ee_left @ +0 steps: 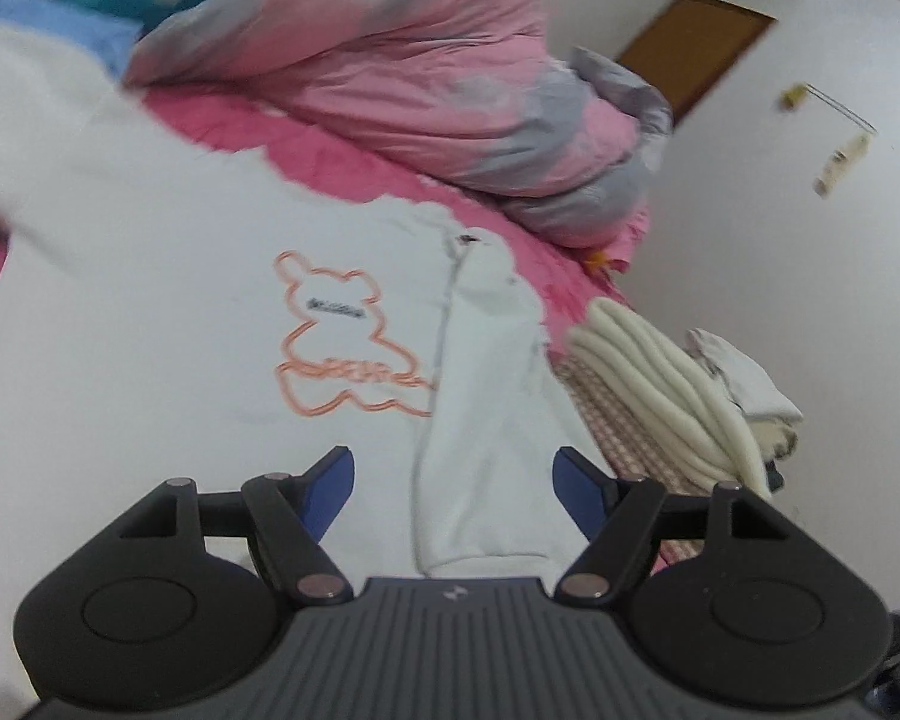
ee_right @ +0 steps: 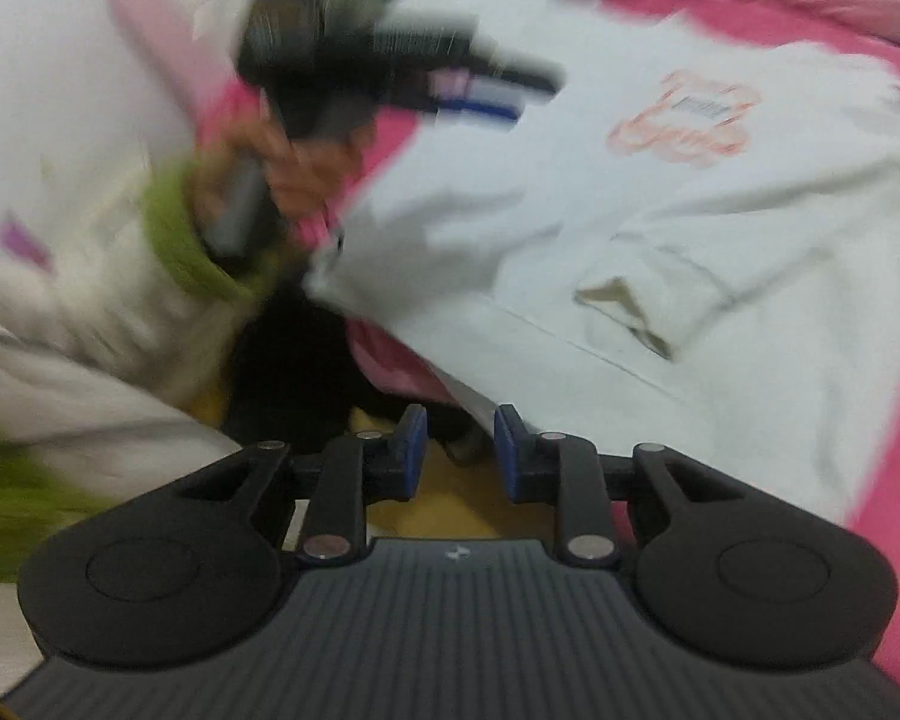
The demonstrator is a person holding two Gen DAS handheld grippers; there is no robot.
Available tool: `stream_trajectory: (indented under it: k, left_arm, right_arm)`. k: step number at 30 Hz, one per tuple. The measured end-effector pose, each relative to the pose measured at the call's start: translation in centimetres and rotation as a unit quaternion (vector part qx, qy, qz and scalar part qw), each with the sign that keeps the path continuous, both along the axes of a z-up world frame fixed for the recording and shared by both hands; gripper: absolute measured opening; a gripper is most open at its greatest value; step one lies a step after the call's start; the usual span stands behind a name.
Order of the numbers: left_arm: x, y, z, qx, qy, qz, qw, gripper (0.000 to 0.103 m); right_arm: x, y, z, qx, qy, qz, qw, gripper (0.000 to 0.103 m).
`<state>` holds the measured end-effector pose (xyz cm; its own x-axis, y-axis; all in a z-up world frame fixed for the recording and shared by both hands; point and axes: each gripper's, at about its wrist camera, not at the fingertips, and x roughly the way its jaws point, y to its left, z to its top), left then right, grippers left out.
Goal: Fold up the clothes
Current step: 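Open the right tool to release the folded sleeve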
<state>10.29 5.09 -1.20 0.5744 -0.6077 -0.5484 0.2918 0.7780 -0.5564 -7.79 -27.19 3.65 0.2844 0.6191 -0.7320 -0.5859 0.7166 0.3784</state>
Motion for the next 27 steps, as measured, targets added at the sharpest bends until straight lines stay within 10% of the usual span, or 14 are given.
stream_trajectory:
  k: [8,12,18,27]
  left_arm:
    - [-1.6,-2.5,-1.2,0.032,0.021,-0.023,0.999,0.074]
    - [-1.6,-5.3,-3.5,0.053,0.038,-0.037,0.9972,0.07]
    - [-1.2,-8.6,-6.5,0.094,0.053,-0.035,0.9936,0.058]
    - [-1.3,-9.9,-8.0,0.131,0.024,-0.041,0.9902,0.04]
  right_arm:
    - [-12.7,-12.5,11.9,0.183,-0.202,-0.201,0.941,0.054]
    - [-8.9,-11.5,6.0,0.21,-0.166,-0.236,0.934,0.055]
    - [4.6,-5.9,-8.6,0.233,0.019,-0.276,0.932,0.045]
    - [10.8,-3.0,-14.6,0.158,0.047,-0.315,0.935,0.044]
